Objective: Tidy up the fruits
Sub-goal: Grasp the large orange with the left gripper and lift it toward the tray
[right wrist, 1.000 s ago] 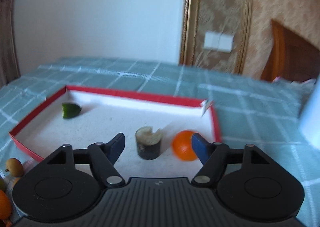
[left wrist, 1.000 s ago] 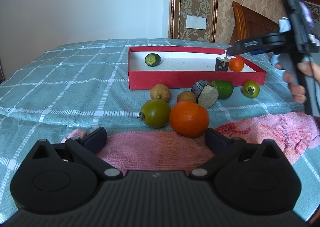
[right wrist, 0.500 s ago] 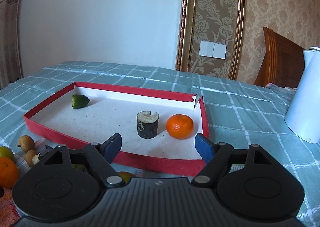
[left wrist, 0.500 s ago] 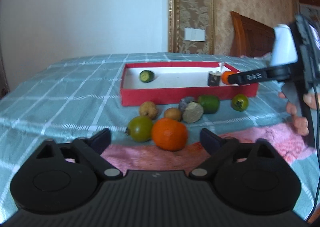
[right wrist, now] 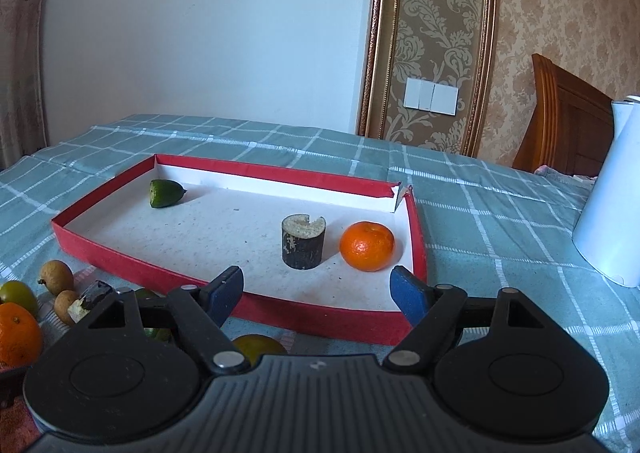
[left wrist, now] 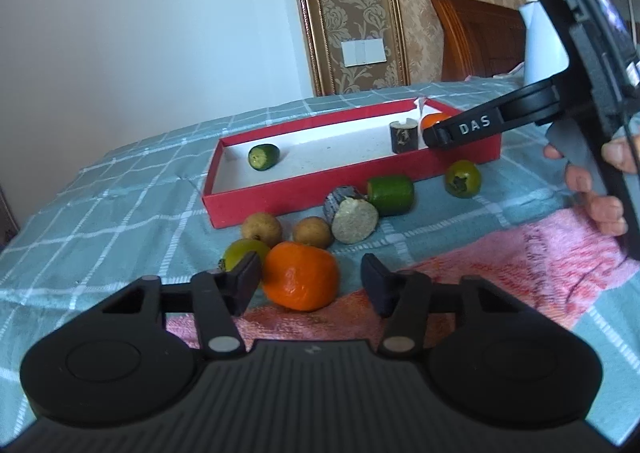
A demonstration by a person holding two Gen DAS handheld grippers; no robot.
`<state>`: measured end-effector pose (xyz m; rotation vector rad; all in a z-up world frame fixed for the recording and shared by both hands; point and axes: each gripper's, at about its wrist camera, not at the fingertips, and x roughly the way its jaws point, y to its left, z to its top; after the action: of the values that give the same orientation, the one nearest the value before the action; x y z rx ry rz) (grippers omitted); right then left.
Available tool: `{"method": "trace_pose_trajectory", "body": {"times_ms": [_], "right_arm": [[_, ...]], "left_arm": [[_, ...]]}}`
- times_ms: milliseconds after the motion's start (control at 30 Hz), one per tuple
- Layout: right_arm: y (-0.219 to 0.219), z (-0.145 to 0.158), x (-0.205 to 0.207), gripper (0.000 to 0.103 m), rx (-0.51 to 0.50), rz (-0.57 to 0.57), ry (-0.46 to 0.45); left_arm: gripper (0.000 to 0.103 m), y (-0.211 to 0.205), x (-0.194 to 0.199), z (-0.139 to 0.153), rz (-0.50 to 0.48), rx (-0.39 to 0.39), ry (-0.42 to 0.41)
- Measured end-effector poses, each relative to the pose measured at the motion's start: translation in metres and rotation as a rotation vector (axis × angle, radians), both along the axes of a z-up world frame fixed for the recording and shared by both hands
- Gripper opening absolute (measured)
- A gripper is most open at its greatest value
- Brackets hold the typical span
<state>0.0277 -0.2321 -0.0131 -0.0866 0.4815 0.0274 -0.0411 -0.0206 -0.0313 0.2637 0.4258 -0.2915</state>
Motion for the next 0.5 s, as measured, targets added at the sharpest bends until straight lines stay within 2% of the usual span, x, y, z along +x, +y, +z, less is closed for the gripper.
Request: {"method": "trace_pose_trajectory", "body": {"times_ms": [67,133,300,500], "right_arm": [[0.001,0.000,0.000,0.081,-0.005,0.002,-0.001],[0.001,0.000,-0.001,0.081,-0.007,0.002,-0.002],[0.001,0.000,-0.001,0.081,-0.008,0.001,-0.004],[0.001,0.001,-0.002,0.081,-0.008,-0.002,-0.009]], "left_arm": [[0.040,-0.002,0.001,0.000,0.006,0.031,-0.012],[0.039,-0.002,0.000,-0.001,0.004,0.044,-0.017],[0.038,0.004,0.000,0.001,0.020,-0.013,-0.022],[0.038,0.009,-0.004,0.016,0.011,-0.030,-0.084]]}}
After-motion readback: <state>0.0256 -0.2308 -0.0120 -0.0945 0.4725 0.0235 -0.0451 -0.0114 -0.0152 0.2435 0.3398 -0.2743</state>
